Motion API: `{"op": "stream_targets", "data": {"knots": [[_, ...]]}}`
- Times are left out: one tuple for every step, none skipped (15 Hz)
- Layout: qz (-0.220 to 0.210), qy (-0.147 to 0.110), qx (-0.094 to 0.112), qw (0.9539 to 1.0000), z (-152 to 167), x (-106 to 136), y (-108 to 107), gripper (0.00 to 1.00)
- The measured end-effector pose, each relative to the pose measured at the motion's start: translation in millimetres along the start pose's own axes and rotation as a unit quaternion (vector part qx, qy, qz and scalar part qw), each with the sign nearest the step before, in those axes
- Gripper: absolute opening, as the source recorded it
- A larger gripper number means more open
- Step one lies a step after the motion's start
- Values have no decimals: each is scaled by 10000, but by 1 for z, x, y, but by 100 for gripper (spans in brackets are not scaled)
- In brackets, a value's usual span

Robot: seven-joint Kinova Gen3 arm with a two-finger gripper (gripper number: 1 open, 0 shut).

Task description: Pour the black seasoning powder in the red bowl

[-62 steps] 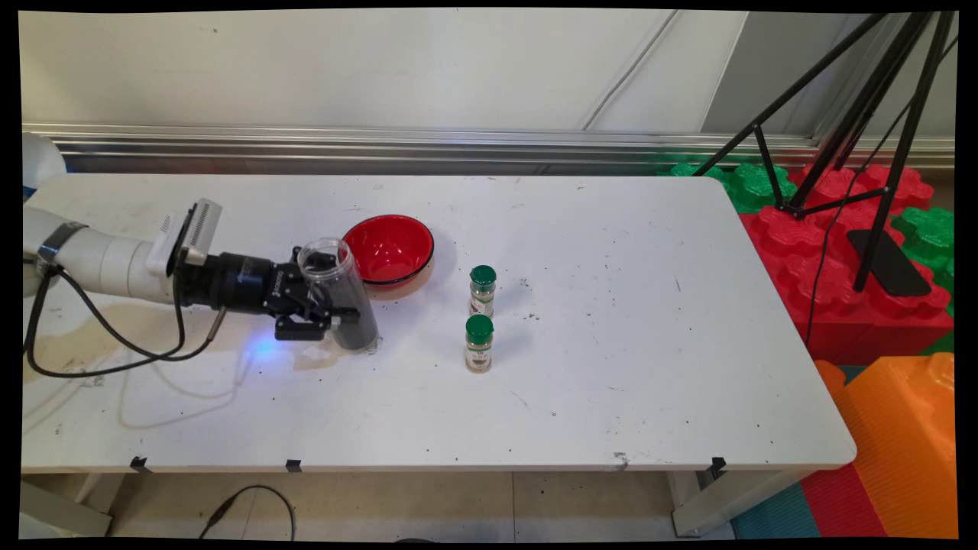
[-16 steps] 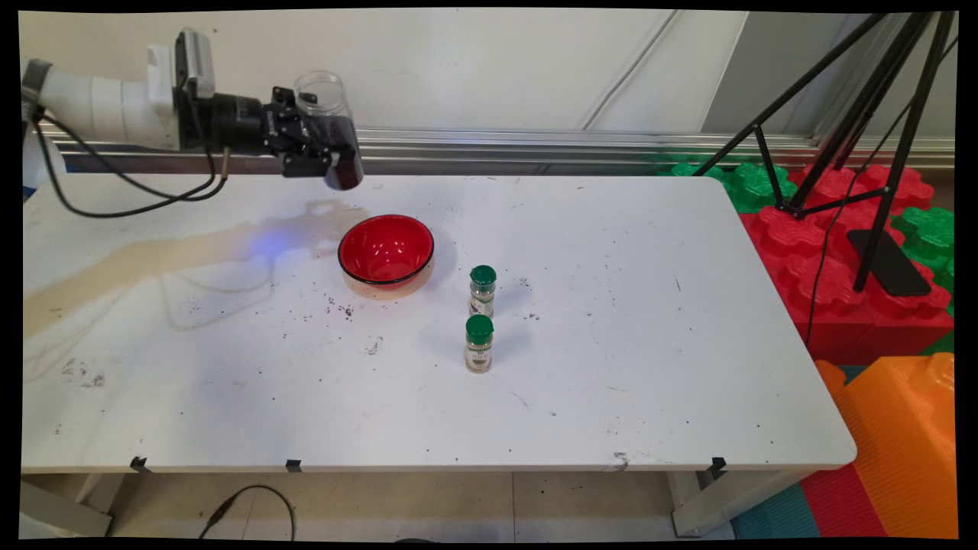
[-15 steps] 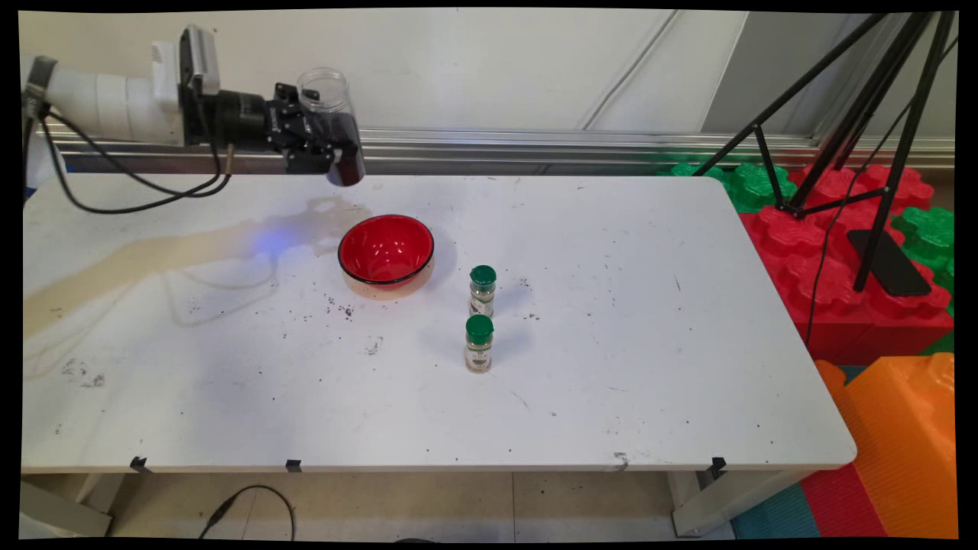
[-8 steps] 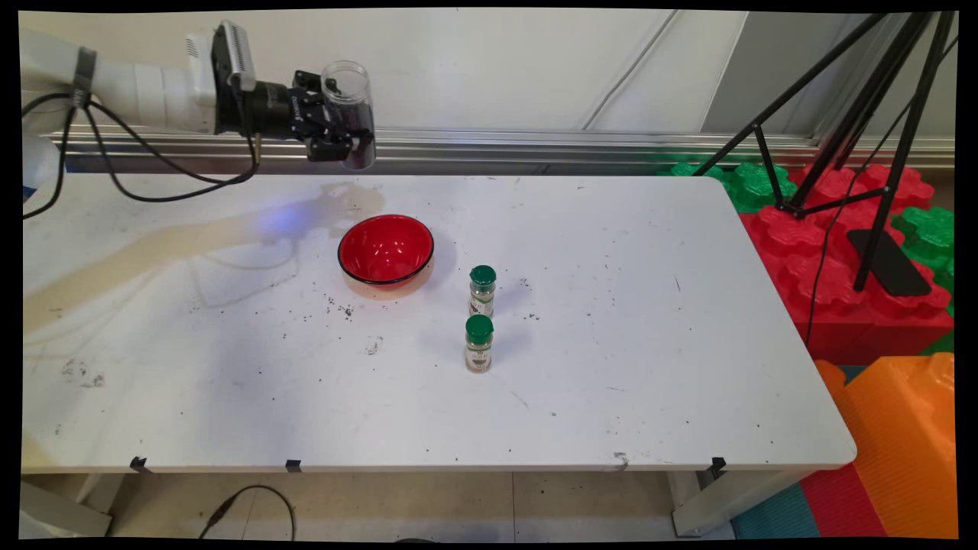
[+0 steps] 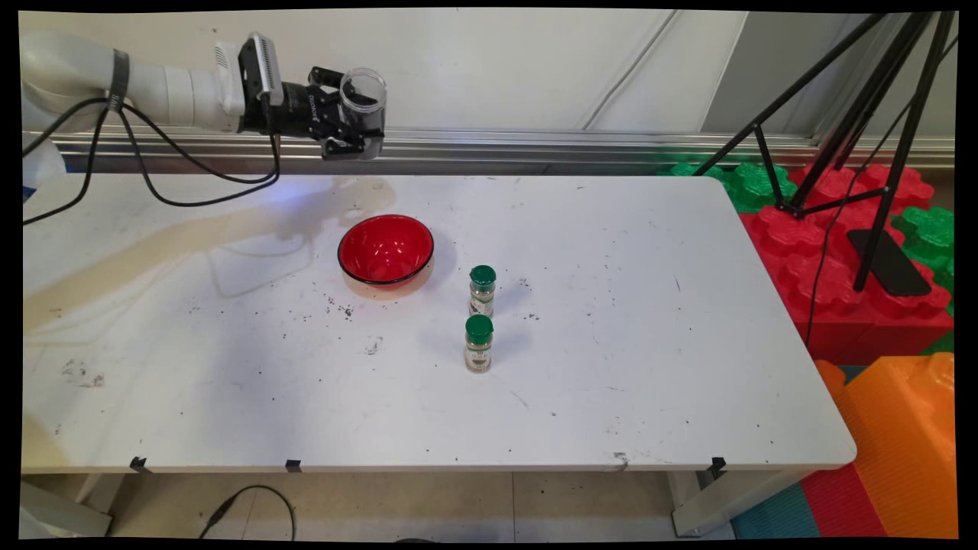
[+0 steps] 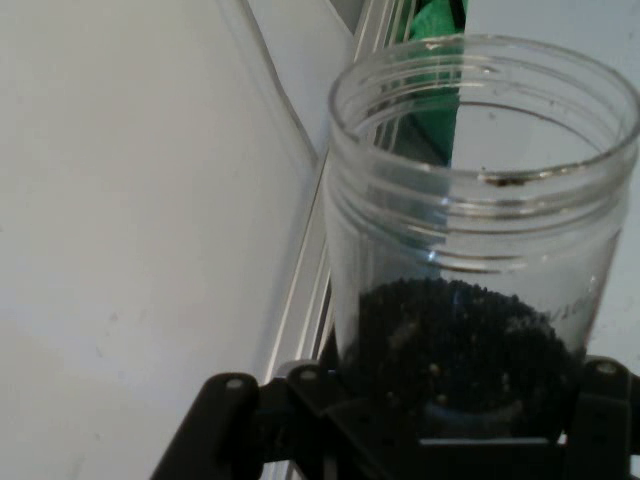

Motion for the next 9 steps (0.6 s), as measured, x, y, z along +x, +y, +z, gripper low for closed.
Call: {"op": "stream_targets", "data": {"knots": [[146,-23,8,9999,3,-1,0,0],[275,-41,11,9996,5,-2,1,0],[360,-53,12,9993,6,-3,1,0],[483,-63,19,9988,7,-4,2,0],[622,-70,26,9980,9,-4,2,0],[742,-72,29,9972,10,-5,3,0],[876,-74,38,9961,11,-5,4,0],[951,-73,41,9954,11,-6,4,0],[1061,-69,47,9943,13,-6,5,0]]}}
